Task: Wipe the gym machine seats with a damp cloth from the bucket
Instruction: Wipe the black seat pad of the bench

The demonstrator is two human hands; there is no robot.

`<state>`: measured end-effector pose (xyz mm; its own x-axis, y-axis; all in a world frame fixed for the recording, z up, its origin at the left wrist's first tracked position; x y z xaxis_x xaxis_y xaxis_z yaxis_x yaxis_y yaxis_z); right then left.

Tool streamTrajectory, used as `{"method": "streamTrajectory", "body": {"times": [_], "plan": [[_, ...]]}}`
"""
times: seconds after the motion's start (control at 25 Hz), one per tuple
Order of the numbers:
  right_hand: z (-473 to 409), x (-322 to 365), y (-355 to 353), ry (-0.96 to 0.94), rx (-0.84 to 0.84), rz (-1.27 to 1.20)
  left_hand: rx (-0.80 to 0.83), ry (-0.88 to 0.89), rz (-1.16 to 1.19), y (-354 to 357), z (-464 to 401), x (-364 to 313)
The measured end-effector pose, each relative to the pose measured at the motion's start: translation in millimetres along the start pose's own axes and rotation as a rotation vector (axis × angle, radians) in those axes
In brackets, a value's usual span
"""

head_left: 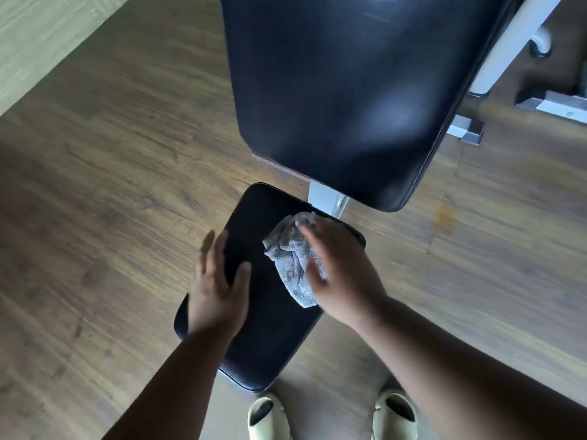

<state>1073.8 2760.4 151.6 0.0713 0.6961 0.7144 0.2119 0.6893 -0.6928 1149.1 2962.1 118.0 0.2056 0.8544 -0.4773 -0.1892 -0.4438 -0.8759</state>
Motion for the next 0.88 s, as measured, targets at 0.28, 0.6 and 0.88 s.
{"method": "streamTrajectory", "body": {"times": [0.28, 0.6, 0.88], "plan": [[-42.0, -15.5, 52.4, 0.105, 0.163, 0.416, 0.048, -0.065, -0.464, 8.7, 24.4, 34.0], [36.1, 30.6, 79.3, -0.277, 0.327, 0.277, 0.019, -0.051, -0.454, 7.1, 25.6, 37.6], [-26.5, 2.0, 60.3, 0.137, 0.116, 0.360, 0.015, -0.057, -0.484, 9.8, 23.3, 39.1]]}}
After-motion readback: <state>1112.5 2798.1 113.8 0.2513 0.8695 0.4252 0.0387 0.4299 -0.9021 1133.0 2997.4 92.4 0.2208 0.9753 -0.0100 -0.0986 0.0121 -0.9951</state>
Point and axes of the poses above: each hand's wrist, its own z-axis away from the middle knuckle, its own y-axis out of the palm, x = y × z, the point moved 7 cm from there along -z, towards the middle knuckle, and after that the axes turned 11 degrees about -z, right-handed, at the moved point
